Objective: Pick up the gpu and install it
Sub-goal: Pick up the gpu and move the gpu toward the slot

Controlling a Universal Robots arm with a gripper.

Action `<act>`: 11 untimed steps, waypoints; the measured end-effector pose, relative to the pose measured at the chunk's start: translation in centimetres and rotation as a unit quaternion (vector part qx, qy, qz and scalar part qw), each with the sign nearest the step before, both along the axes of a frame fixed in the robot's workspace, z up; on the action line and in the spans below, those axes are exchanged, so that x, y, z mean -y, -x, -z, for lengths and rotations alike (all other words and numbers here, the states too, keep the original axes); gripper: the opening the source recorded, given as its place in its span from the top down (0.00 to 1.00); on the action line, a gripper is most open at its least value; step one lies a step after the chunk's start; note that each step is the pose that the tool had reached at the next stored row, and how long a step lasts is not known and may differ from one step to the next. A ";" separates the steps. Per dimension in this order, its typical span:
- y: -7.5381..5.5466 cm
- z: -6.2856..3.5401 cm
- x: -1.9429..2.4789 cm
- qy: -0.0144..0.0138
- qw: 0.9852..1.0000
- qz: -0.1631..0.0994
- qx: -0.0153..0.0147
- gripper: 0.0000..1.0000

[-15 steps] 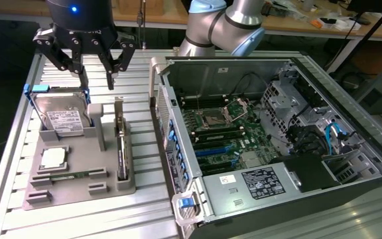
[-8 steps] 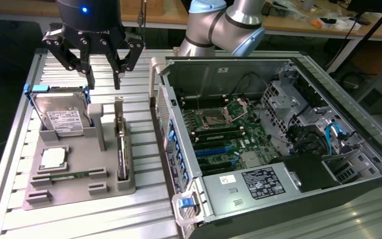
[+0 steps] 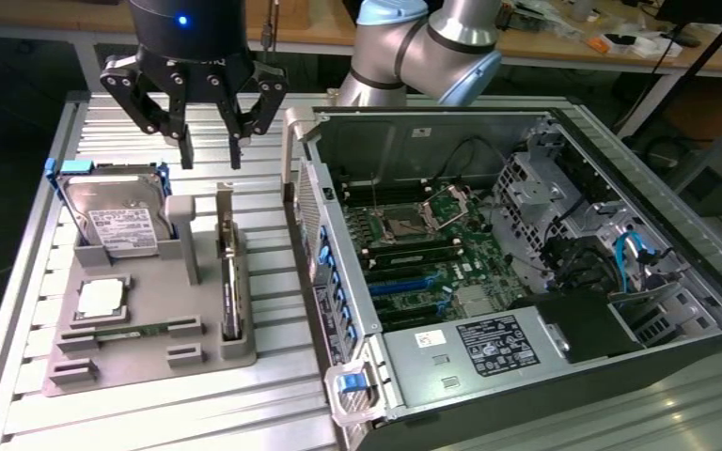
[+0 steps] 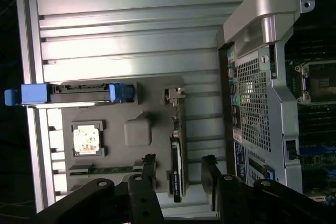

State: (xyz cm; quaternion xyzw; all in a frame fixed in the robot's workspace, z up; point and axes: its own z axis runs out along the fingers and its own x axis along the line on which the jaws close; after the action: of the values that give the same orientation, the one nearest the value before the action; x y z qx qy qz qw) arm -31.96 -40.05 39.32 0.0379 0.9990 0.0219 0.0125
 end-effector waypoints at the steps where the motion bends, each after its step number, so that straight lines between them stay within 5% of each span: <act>1: 0.0 0.00 0.00 0.000 1.000 0.000 0.000 0.52; 11: -0.2 -0.01 0.00 0.000 1.000 0.000 0.000 0.52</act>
State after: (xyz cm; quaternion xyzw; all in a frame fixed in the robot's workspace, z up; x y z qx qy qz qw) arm -31.74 -40.05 39.32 0.0378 0.9990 0.0219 0.0124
